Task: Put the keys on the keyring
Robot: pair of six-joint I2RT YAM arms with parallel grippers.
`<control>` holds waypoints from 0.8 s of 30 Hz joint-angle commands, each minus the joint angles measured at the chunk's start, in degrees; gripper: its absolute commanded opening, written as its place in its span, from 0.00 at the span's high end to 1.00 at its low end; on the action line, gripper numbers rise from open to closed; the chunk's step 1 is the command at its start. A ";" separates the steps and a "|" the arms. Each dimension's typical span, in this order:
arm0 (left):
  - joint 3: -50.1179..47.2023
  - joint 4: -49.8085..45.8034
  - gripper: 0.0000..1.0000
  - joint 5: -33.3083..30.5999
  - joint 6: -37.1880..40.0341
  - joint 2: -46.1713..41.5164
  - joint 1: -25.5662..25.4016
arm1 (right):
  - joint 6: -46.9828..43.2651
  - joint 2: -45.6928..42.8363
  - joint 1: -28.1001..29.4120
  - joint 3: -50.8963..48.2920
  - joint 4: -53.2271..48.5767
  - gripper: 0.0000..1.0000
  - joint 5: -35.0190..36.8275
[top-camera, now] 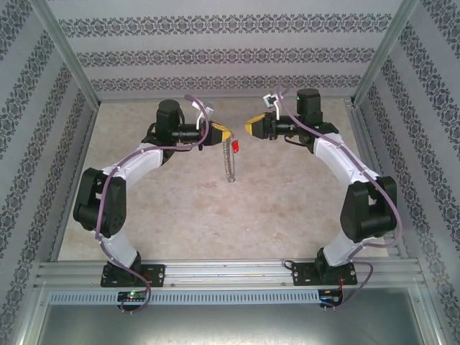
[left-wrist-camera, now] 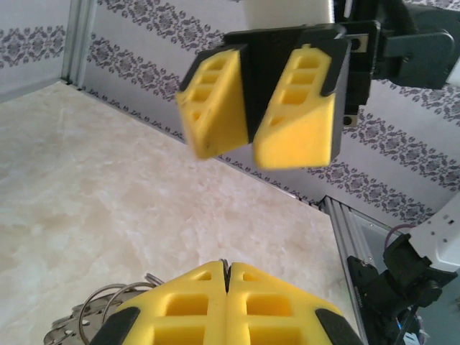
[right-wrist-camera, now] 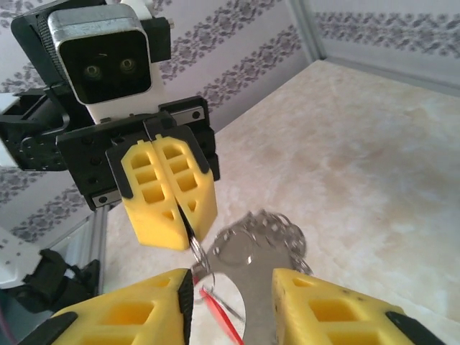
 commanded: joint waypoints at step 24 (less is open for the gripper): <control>-4.68 14.82 1.00 -0.31 -4.40 -4.48 -0.53 | 10.72 -2.14 8.33 -18.40 27.65 0.61 4.19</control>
